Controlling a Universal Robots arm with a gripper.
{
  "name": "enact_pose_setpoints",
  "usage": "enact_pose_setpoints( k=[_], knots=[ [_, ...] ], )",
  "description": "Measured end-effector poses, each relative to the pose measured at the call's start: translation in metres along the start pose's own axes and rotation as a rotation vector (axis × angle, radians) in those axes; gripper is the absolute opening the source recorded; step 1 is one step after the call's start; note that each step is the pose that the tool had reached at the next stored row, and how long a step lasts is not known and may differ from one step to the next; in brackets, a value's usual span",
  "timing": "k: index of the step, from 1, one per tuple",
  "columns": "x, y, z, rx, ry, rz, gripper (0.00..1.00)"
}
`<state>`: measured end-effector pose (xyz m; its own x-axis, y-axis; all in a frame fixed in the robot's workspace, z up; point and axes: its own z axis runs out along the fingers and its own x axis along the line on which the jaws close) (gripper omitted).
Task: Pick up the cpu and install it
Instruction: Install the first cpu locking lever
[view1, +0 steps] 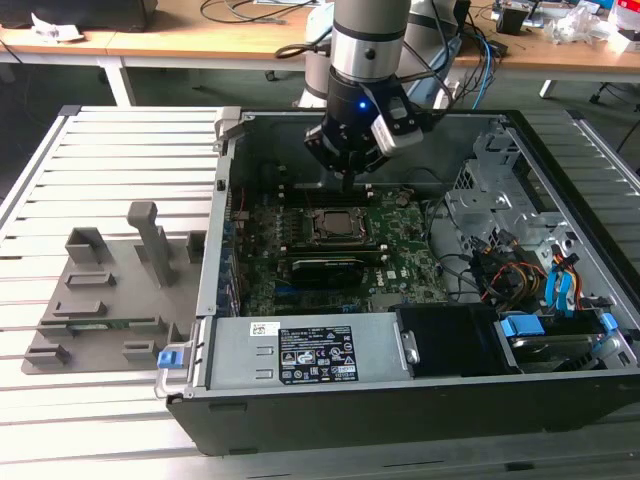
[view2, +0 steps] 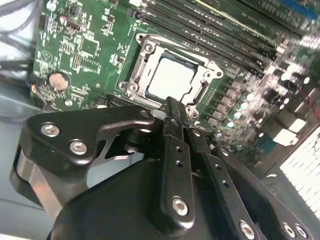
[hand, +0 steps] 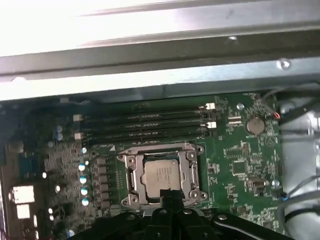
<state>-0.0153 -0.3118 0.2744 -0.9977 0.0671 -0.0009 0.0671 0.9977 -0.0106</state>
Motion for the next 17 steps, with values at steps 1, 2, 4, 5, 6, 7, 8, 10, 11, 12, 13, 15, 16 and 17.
enact_pose_setpoints(
  k=[1,2,4,5,6,7,8,10,11,12,13,15,16,17],
  knots=[
    [0.0,0.0,0.0,0.0004,-0.0004,-0.039,0.11],
    [0.0,0.0,0.0,0.0006,-0.0008,-0.079,0.11],
    [0.0,0.0001,0.0001,0.0004,-0.0016,-0.144,0.11],
    [0.0,0.0001,0.0,0.0005,-0.0019,-0.172,0.11],
    [0.0,0.0,0.0001,0.0004,-0.0021,-0.193,0.11],
    [0.0,0.0,0.0,0.0004,-0.0023,-0.21,0.11],
    [0.0,0.0,0.0,0.0009,-0.0028,-0.25,0.11],
    [0.0,0.0,0.0,0.0057,-0.0025,-0.252,0.11],
    [0.0006,0.0,0.0,0.0062,-0.0025,-0.252,0.11],
    [0.0019,-0.0001,0.0,0.0072,-0.0024,-0.252,0.11],
    [0.0056,-0.0002,0.0001,0.0096,-0.0028,-0.252,0.11],
    [0.0167,-0.0001,0.0002,0.031,-0.0022,-0.252,0.11],
    [0.0211,-0.0003,0.0005,0.0406,-0.0018,-0.251,0.11],
    [0.026,0.0004,0.0007,0.0417,-0.0015,-0.25,0.11]
  ],
)
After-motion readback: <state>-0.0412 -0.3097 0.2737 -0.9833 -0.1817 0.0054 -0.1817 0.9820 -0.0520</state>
